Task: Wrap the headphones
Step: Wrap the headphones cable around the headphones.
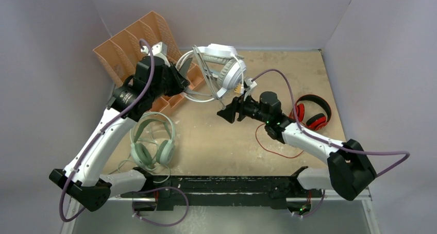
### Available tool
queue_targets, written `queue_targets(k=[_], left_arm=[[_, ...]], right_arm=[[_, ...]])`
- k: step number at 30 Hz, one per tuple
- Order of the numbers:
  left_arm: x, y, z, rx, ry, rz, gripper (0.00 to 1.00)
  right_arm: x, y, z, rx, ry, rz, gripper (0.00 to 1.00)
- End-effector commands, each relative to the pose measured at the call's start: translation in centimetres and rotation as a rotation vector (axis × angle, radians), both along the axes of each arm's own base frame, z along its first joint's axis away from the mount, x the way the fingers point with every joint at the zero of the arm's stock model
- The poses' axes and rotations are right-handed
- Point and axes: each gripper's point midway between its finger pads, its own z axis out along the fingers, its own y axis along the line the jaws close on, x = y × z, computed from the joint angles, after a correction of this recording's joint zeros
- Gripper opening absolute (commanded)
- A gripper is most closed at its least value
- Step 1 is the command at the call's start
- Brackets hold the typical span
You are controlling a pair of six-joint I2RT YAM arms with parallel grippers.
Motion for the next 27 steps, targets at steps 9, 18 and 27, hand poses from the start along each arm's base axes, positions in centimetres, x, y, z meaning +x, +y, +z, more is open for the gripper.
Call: queue_targets(k=[9,18,27], left_arm=[[1.6,1.5,2.8,-0.030,-0.139,0.108,0.00],[2.1,1.5,1.6,-0.017,-0.144,0.117,0.00],[2.3,2.0,1.2,0.010,-0.166,0.129,0.00]], right_arm=[[-5.6,-5.7,-4.6,-0.312,0.356,-0.020,0.85],[-6.1,-7.6,-2.6,-0.172,0.512,-0.032,0.89],[-3.5,-4.0,-0.2,0.083,0.813,-0.045,0.94]])
